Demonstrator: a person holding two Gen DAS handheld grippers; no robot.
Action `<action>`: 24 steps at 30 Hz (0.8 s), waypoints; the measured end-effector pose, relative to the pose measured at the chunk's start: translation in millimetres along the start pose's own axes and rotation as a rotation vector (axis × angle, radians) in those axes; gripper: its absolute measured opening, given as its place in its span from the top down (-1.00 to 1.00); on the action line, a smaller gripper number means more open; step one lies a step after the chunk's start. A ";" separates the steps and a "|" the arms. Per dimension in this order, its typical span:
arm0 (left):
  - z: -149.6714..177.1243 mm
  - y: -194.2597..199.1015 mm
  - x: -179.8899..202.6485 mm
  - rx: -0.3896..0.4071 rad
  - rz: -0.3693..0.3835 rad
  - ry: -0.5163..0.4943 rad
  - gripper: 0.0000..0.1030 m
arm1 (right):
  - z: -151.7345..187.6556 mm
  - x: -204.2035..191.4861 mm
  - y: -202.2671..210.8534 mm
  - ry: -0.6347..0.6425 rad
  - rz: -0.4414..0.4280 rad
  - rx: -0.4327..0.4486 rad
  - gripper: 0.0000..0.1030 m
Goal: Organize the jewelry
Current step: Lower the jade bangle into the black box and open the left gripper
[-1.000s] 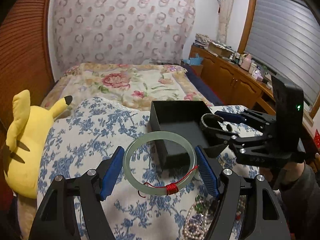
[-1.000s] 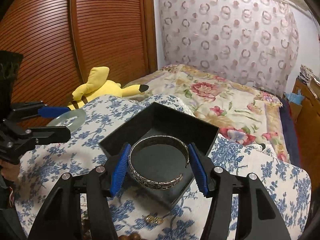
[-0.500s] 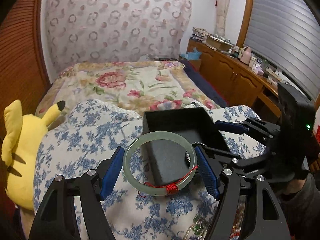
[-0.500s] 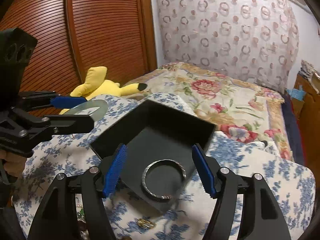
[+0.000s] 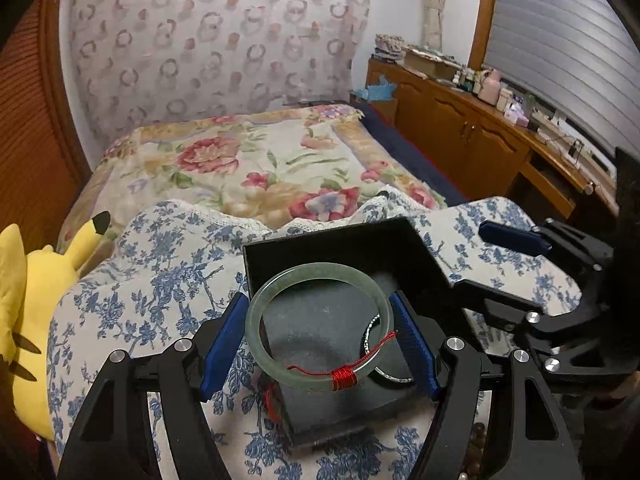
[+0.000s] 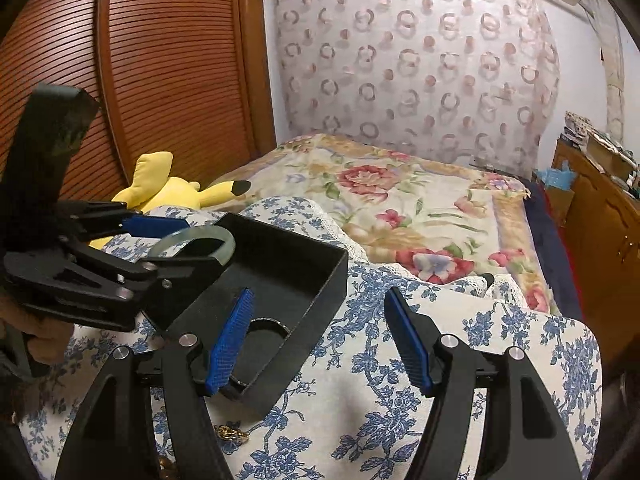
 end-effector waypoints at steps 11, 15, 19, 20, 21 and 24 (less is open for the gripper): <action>2.0 11.7 1.5 0.021 -0.008 -0.003 -0.33 | -1.3 0.2 5.6 0.008 0.016 0.007 -0.36; 15.5 31.1 -5.7 0.031 -0.004 -0.001 -0.34 | -10.6 -6.3 19.4 0.030 0.032 0.029 -0.36; 33.3 51.4 -15.2 0.040 -0.006 0.002 -0.35 | -11.3 -14.0 39.6 0.032 0.045 0.044 -0.36; 37.5 55.7 -17.3 0.043 -0.006 0.003 -0.35 | -8.5 -15.2 45.5 0.028 0.049 0.045 -0.36; 42.2 60.1 -19.4 0.044 -0.005 0.004 -0.36 | -5.2 -17.2 49.9 0.025 0.053 0.044 -0.36; 60.8 73.1 -24.5 0.046 0.000 0.007 -0.42 | 7.9 -25.3 60.5 0.018 0.061 0.034 -0.36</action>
Point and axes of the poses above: each gripper's, at about its wrist camera, not at the fingertips, and y roughly against the way its jaws point, x to its right, z to its underside, the point moved 8 cm from there along -y, roughly the way its jaws point, and after that the axes turned 12 degrees about -z, right-handed, at the moved point
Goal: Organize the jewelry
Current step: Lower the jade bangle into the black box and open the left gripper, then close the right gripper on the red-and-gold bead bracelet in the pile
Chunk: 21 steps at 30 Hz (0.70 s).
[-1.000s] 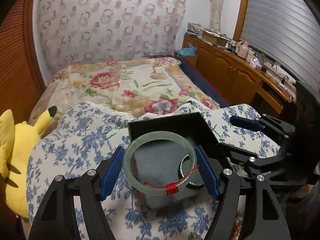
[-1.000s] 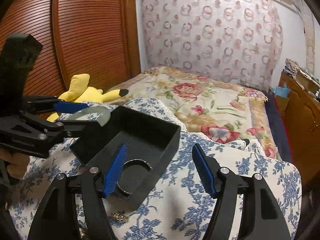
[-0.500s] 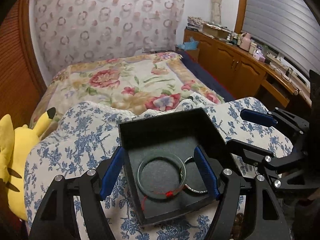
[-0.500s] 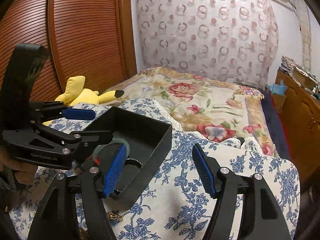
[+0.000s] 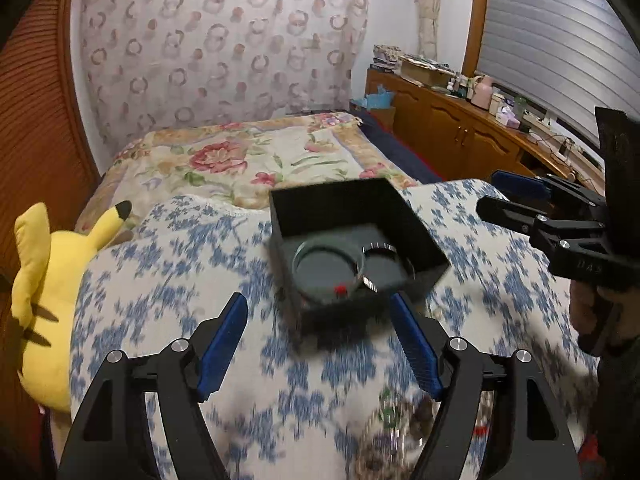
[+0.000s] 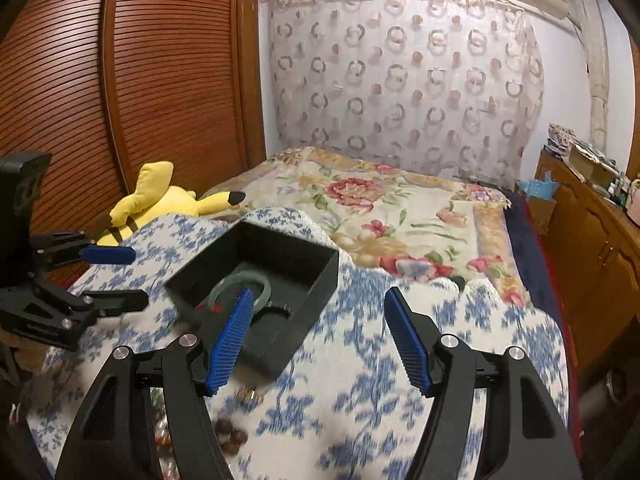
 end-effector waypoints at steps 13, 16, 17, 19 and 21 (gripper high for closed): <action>61.6 30.0 -5.0 -0.004 0.006 0.022 -0.61 | 71.9 -62.0 18.7 -0.020 -0.052 -0.072 -0.34; 75.2 30.8 -9.1 -0.015 -0.011 0.030 -0.61 | 82.4 -79.1 15.1 -0.018 -0.078 -0.091 -0.27; 79.9 30.6 -11.3 -0.021 -0.015 0.037 -0.61 | 84.1 -82.8 14.2 -0.019 -0.086 -0.094 -0.26; 87.3 30.7 -15.5 -0.031 -0.022 0.048 -0.61 | 88.2 -92.6 10.7 -0.029 -0.113 -0.101 -0.24; 93.9 31.8 -18.7 -0.038 -0.023 0.058 -0.61 | 91.5 -100.1 6.5 -0.042 -0.136 -0.113 -0.22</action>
Point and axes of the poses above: each gripper's, at about its wrist camera, not at the fingertips, and y roughly against the way its jaws point, x to its right, z to its underside, the point moved 8 cm from there along -y, roughly the way its jaws point, and after that the axes turned 12 degrees about -z, right-handed, at the moved point
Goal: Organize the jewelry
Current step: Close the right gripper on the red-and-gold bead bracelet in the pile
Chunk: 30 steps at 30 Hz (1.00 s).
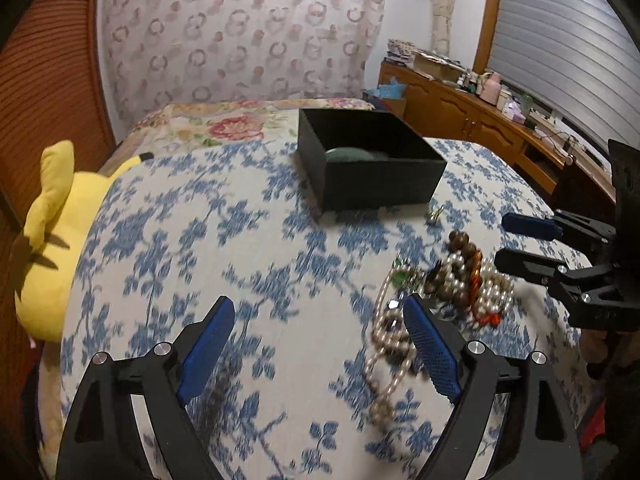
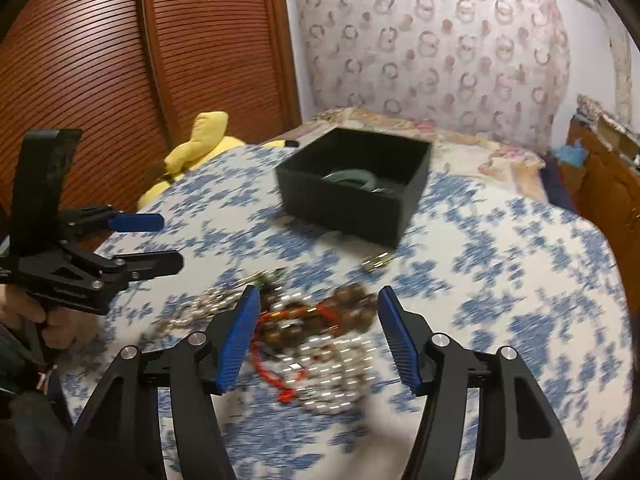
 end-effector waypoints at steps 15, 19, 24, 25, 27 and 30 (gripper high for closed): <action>18.4 7.9 -15.3 -0.010 0.001 0.053 -0.61 | 5.2 -16.8 -29.5 -0.003 0.001 -0.059 -0.11; 18.3 9.1 -15.6 -0.006 0.005 0.057 -0.61 | 5.0 -13.5 -33.4 0.037 0.075 -0.074 0.00; 20.5 10.4 -16.9 -0.004 0.011 0.067 -0.61 | 7.2 -6.6 -29.8 0.034 0.106 -0.073 0.29; 20.4 10.5 -16.5 -0.004 0.012 0.069 -0.61 | 7.6 -5.1 -28.5 0.028 0.102 -0.072 0.35; 21.1 9.8 -16.2 -0.007 0.013 0.069 -0.61 | 8.8 -1.8 -25.1 0.022 0.097 -0.068 0.49; 21.1 9.6 -13.8 -0.007 0.015 0.068 -0.61 | 9.0 2.0 -18.9 0.010 0.093 -0.056 0.85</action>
Point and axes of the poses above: each gripper's, at about its wrist camera, not at the fingertips, and y roughly against the way its jaws point, x to its right, z to its underside, the point moved 8 cm from there along -y, roughly the way its jaws point, and after that the axes turned 12 degrees about -z, right-handed, at the moved point
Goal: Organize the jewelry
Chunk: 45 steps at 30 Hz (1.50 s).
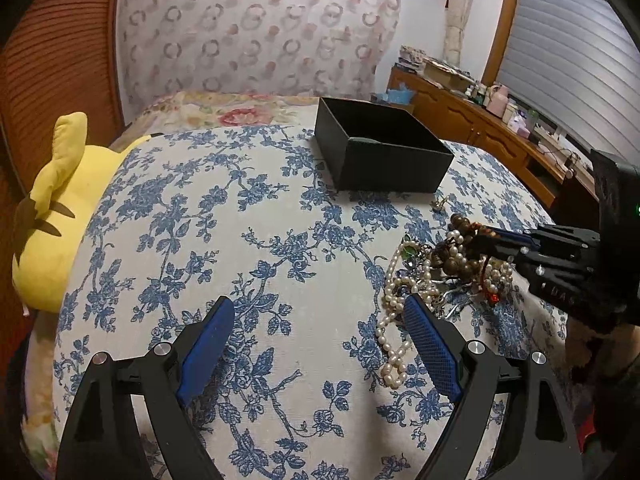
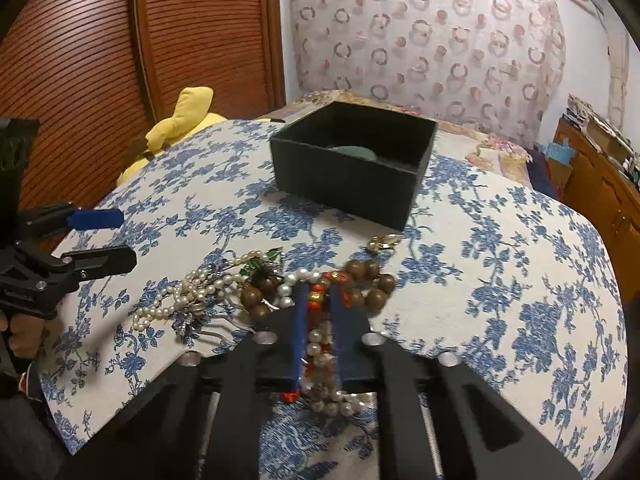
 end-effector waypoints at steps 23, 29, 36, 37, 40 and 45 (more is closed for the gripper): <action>3.4 -2.8 20.7 -0.012 0.016 -0.037 -0.61 | -45.9 -16.4 91.5 0.062 -0.085 0.208 0.85; -0.3 0.3 39.9 -0.009 0.061 -0.057 -0.61 | -36.7 -9.9 89.4 0.049 -0.080 0.191 0.85; -10.7 -5.0 88.7 -0.007 0.116 -0.161 -0.61 | -17.3 15.1 74.0 -0.027 -0.079 0.151 0.85; -10.7 -6.1 94.6 -0.010 0.125 -0.173 -0.61 | -16.1 18.1 73.5 -0.037 -0.081 0.150 0.85; -12.6 -8.1 116.7 -0.009 0.167 -0.209 -0.59 | -13.6 26.0 71.4 -0.066 -0.096 0.148 0.85; -11.3 -11.9 147.6 -0.012 0.230 -0.258 -0.22 | -8.1 34.8 68.7 -0.096 -0.104 0.145 0.85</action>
Point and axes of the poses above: each gripper's, at about its wrist camera, not at the fingertips, and y roughly against the way its jaws point, x to its right, z to its underside, the point moved 8 cm from there along -y, roughly the way its jaws point, and after that the axes turned 12 degrees about -z, right-handed, at the moved point
